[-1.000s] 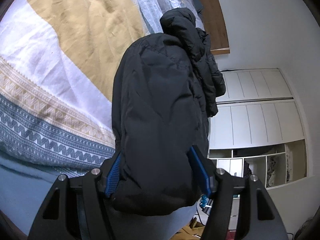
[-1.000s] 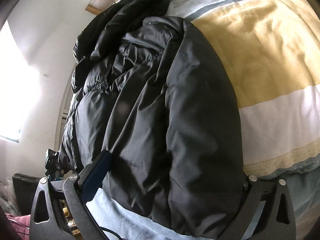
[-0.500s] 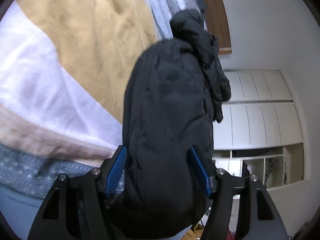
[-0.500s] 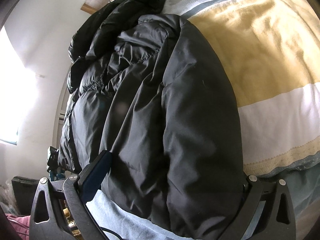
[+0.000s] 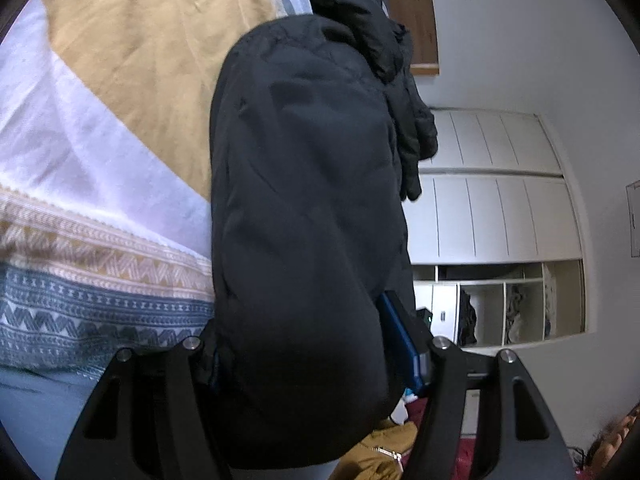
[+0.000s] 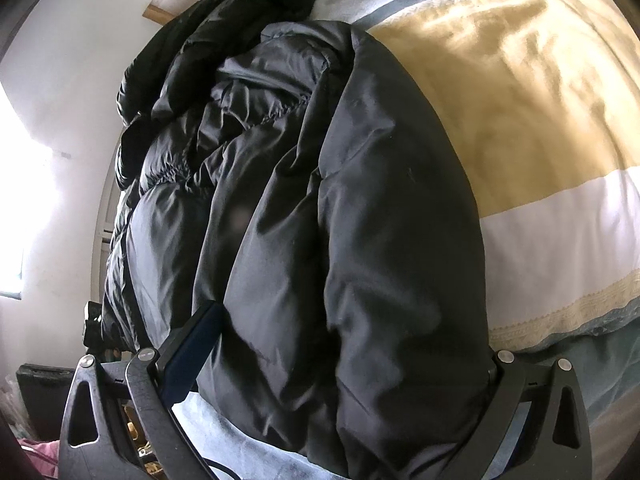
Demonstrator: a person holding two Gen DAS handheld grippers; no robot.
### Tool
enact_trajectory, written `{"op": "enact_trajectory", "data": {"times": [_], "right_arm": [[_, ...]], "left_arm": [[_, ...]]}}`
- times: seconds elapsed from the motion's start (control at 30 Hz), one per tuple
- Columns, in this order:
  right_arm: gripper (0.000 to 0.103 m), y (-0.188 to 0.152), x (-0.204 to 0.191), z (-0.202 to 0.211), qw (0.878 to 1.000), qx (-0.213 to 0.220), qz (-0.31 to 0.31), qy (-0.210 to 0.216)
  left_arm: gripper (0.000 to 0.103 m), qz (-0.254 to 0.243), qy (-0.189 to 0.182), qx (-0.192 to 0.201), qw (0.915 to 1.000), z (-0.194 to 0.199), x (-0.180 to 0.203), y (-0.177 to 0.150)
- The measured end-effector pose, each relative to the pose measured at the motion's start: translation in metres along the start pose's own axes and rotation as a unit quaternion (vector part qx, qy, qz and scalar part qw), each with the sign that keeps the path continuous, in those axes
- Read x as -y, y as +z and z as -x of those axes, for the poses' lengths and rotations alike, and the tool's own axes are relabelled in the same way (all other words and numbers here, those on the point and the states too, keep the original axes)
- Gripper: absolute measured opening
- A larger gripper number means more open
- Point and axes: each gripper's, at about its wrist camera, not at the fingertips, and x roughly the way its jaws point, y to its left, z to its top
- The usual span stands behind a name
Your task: Fold large clothes
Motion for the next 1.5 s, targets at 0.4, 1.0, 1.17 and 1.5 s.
{"op": "enact_trajectory", "data": {"times": [0.4, 1.0, 1.17, 1.5], "right_arm": [[0.037, -0.01, 0.003, 0.012, 0.999, 0.034, 0.018, 0.035], [0.014, 0.068, -0.065, 0.084, 0.952, 0.18, 0.047, 0.243], [0.014, 0.132, -0.068, 0.109, 0.916, 0.248, -0.019, 0.316], [0.021, 0.301, -0.085, 0.066, 0.858, 0.311, -0.178, 0.368]], "left_arm": [[0.017, -0.036, 0.083, 0.058, 0.9942, 0.0, 0.04, -0.019], [0.011, -0.073, -0.08, 0.14, 0.9842, 0.039, 0.161, 0.035], [0.011, -0.077, -0.12, 0.176, 0.974, 0.044, 0.199, 0.103], [0.012, -0.037, -0.116, 0.229, 0.9659, -0.002, 0.242, 0.293]]}}
